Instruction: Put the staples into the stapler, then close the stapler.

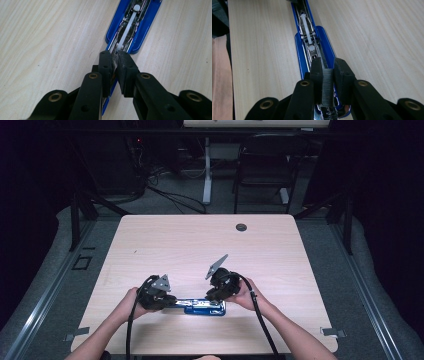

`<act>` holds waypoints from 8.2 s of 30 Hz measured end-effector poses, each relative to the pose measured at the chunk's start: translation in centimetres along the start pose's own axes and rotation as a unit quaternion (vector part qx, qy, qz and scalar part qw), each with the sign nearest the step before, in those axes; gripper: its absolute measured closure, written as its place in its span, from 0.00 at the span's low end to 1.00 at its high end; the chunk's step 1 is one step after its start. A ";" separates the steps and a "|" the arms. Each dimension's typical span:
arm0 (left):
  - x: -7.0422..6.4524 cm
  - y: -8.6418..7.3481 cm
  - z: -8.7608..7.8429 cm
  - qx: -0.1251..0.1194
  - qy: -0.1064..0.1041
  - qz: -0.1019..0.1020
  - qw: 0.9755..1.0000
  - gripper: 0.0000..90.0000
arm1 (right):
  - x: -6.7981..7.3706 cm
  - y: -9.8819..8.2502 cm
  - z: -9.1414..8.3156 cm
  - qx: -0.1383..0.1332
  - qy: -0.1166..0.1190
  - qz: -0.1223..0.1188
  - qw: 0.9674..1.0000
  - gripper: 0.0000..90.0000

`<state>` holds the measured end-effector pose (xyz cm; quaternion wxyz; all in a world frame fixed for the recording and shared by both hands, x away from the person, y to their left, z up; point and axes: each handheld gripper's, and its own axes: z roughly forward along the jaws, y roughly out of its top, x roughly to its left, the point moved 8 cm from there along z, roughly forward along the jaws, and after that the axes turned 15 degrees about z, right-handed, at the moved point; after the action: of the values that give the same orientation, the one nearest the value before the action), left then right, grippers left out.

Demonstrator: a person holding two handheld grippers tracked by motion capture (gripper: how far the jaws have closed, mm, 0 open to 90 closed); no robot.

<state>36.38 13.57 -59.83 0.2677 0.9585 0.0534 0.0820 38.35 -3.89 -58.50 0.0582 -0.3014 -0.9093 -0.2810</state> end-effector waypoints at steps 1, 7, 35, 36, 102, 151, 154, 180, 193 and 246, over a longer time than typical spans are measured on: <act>0.0 0.0 0.0 0.000 0.000 0.000 1.000 0.91 | 0.1 -0.1 0.0 0.002 0.004 -0.004 1.000 0.87; 0.0 0.0 0.0 0.000 0.000 0.001 1.000 0.91 | -0.1 -0.3 0.2 0.002 0.005 -0.023 1.000 0.87; 0.0 0.0 0.0 0.000 -0.002 0.001 1.000 0.91 | 0.0 -0.9 0.3 0.003 0.016 -0.100 0.995 0.87; 0.0 0.0 0.0 0.000 -0.002 0.001 1.000 0.91 | 0.0 -0.9 0.3 0.003 0.016 -0.100 0.995 0.87; -0.1 0.0 -0.1 -0.009 -0.009 0.005 1.000 0.81 | -0.9 -0.6 1.4 0.010 -0.025 -0.017 0.999 0.80; -0.1 -0.9 -0.9 -0.015 -0.011 0.006 1.000 0.75 | 0.5 0.7 1.2 -0.023 0.011 -0.008 1.000 0.86; -0.2 -0.9 -1.0 -0.013 -0.010 0.013 1.000 0.74 | 0.5 0.5 1.5 -0.018 0.014 -0.004 1.000 0.86; 0.7 -2.5 0.1 0.012 -0.020 -0.001 1.000 0.58 | 0.4 0.0 2.3 -0.001 0.010 -0.009 1.000 0.86; 0.8 -3.1 0.4 0.021 -0.034 -0.002 0.999 0.59 | 0.4 0.0 1.7 -0.015 0.009 0.002 1.000 0.87; 0.8 -2.4 -1.6 -0.010 -0.030 0.017 0.999 0.62 | 3.1 1.8 4.1 -0.061 0.015 -0.014 0.998 1.00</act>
<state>36.76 16.53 -59.58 0.2776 0.9585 0.0282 0.0583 37.17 1.08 -60.19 0.0498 -0.2877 -0.8935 -0.3412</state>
